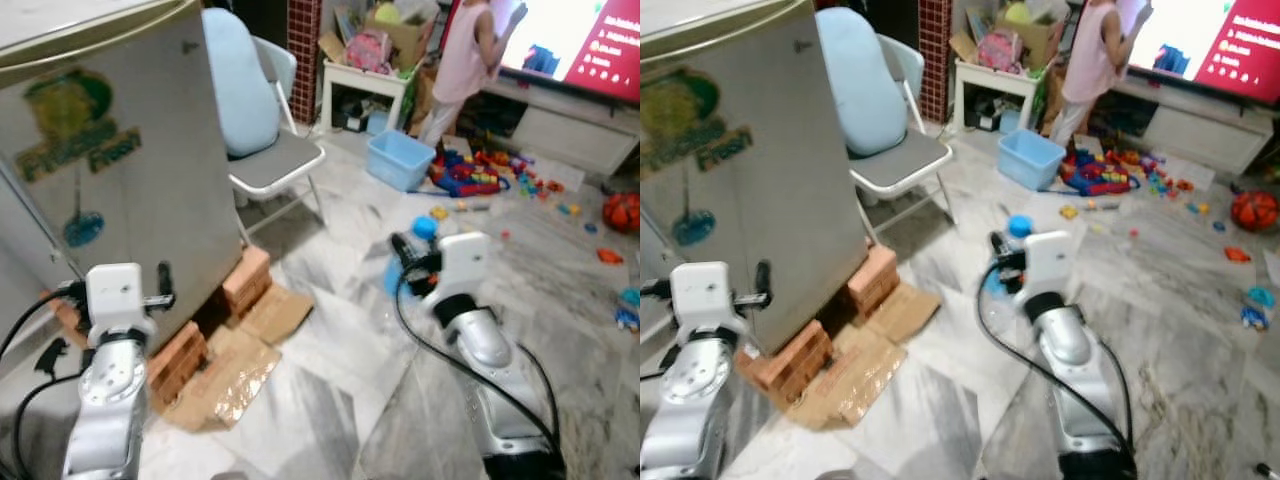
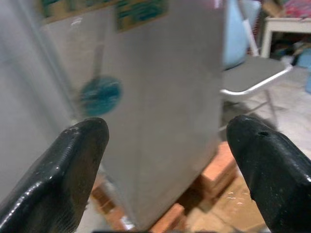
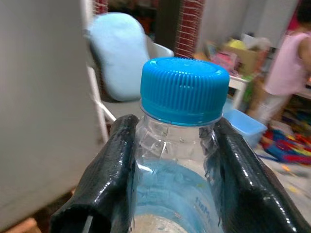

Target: Restocking fridge

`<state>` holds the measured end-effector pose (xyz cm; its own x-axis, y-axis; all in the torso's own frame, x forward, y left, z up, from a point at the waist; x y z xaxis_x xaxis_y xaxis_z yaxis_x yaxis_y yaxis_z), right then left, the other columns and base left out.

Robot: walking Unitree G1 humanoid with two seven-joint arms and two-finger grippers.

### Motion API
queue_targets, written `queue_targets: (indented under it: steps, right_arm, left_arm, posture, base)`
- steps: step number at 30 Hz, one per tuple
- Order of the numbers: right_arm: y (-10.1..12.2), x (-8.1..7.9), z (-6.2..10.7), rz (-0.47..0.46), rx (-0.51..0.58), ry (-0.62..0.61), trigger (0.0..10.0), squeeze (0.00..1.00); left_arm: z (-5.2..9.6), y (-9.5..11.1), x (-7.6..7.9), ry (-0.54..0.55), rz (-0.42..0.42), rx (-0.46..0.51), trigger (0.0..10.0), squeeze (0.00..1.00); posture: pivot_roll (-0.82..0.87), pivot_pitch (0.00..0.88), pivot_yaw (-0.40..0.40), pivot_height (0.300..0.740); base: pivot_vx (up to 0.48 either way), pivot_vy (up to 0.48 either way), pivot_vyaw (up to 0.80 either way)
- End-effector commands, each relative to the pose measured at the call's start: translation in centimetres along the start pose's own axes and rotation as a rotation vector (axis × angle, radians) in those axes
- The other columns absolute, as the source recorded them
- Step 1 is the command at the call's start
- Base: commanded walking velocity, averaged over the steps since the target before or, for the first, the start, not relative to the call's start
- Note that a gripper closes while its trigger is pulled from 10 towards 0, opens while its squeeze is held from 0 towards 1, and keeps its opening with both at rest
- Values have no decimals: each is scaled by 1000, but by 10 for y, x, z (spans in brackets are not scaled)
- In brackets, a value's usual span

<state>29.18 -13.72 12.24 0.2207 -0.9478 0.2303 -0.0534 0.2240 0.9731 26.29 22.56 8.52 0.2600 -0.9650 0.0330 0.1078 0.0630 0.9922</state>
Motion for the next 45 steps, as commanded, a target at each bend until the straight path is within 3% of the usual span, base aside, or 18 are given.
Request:
queue_targets:
  steps: [1, 13, 20, 31, 39, 45]
  right_arm:
    - [1, 18, 3, 25, 3, -59, 10000, 0]
    - [-2, 16, 1, -15, -13, -55, 10000, 0]
    - [0, 17, -1, -2, -4, -55, 10000, 0]
    - [-2, 13, -2, 5, -9, -44, 10000, 0]
    - [-3, 10, -1, 7, -16, -38, 10000, 0]
    - [0, 14, -4, 24, -12, -44, 10000, 0]
  left_arm:
    - [-1, 5, 18, -74, 15, 18, 10000, 0]
    - [-2, 7, 22, -122, 32, 25, 10000, 0]
    - [0, 8, 25, -138, 34, 29, 10000, 0]
    - [1, 10, 27, -138, 41, 47, 10000, 0]
    - [3, 13, 29, -160, 19, 63, 10000, 0]
    - [-7, 23, 26, -134, 45, 84, 10000, 0]
  posture:
    - [31, 0, -40, 740]
    - [34, 0, -45, 740]
    - [39, 0, -49, 740]
    - [42, 0, -59, 740]
    - [41, 0, -60, 740]
    - [33, 0, -47, 740]
  base:
    - [0, 476, 0]
    - [0, 480, -133]
    - [0, 480, -727]
    - [0, 480, 0]
    - [0, 0, 0]
    - [0, 0, 0]
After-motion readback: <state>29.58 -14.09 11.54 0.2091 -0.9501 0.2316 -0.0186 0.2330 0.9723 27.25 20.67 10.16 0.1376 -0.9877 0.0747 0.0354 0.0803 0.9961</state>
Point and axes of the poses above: a point about 5 cm out from each wrist's last joint towards the gripper, its own z axis pointing back from the gripper into the wrist, its own y axis along the axis of the wrist's last joint, x = y × z, the point moved 2 cm from there along -z, pointing out of the wrist towards the gripper, and after that the axes turned 11 degrees about z, right-handed, at the moved point
